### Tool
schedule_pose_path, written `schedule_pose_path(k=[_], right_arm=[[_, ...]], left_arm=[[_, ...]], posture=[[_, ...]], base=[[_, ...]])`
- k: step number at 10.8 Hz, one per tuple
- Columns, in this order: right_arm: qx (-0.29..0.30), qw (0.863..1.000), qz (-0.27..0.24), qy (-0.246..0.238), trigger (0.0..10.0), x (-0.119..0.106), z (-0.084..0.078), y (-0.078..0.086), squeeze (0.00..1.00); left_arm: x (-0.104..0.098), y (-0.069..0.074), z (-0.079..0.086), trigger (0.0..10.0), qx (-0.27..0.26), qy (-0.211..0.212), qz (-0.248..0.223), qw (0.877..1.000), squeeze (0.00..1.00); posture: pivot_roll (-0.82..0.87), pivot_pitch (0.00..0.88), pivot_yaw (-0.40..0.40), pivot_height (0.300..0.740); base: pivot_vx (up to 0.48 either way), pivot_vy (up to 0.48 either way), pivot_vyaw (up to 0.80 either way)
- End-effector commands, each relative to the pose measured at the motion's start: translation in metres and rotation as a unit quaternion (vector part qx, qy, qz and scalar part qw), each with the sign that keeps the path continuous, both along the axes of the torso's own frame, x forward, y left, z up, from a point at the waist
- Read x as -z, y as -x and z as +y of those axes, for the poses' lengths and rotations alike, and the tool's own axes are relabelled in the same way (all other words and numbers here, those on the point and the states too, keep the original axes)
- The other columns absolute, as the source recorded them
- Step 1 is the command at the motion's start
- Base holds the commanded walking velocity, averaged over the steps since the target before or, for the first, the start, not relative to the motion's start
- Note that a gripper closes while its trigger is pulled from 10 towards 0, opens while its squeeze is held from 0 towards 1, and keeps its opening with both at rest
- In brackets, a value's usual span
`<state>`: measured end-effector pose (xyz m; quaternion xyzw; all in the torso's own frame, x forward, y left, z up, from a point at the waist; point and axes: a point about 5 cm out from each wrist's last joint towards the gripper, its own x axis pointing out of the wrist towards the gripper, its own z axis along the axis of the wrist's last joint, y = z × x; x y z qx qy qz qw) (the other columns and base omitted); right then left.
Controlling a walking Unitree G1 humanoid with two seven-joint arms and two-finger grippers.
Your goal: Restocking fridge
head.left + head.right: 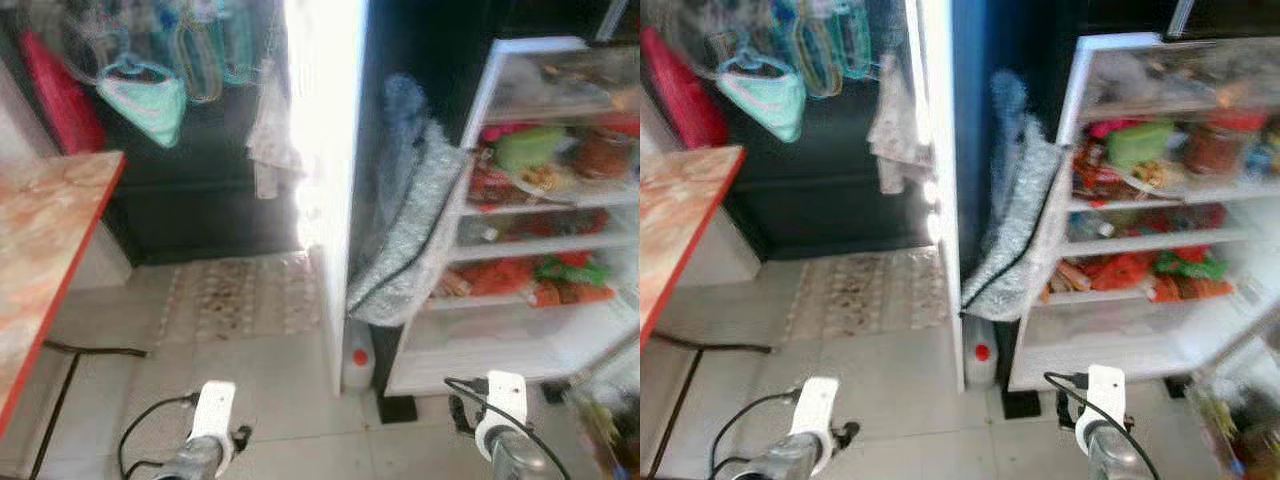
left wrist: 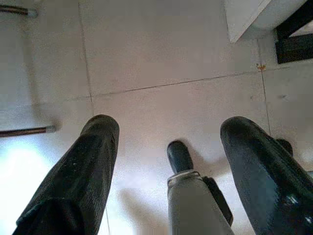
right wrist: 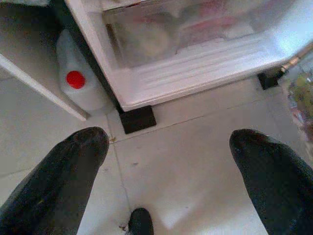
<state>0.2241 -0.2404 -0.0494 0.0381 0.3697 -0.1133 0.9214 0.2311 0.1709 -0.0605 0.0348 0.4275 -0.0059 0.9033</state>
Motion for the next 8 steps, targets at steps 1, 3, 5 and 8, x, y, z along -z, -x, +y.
schedule_pose_path(k=[1,3,5,8], right_arm=[[0.013,1.000,0.010,-0.004,10.0,0.002,-0.002,0.003,0.00],[0.018,1.000,0.019,-0.003,10.0,0.003,-0.004,0.004,0.00],[0.027,0.999,0.020,-0.007,10.0,0.003,-0.003,0.005,0.00],[0.034,0.999,0.020,-0.010,10.0,0.004,-0.002,0.006,0.00]], left_arm=[[0.001,0.001,0.002,10.0,0.002,-0.003,0.003,1.000,0.00],[0.001,0.001,0.000,10.0,0.000,-0.002,0.004,1.000,0.00],[0.005,0.009,0.004,10.0,0.000,-0.008,0.012,1.000,0.00],[0.008,0.014,0.005,10.0,-0.007,-0.002,0.018,1.000,0.00]], posture=[[-0.15,0.000,0.046,0.740],[-0.14,0.009,0.047,0.740],[-0.14,0.013,0.053,0.740],[-0.14,0.000,0.061,0.740]], base=[[0.000,0.000,-0.80],[0.000,0.000,-0.80],[0.000,0.000,-0.80],[0.000,0.160,-0.80]])
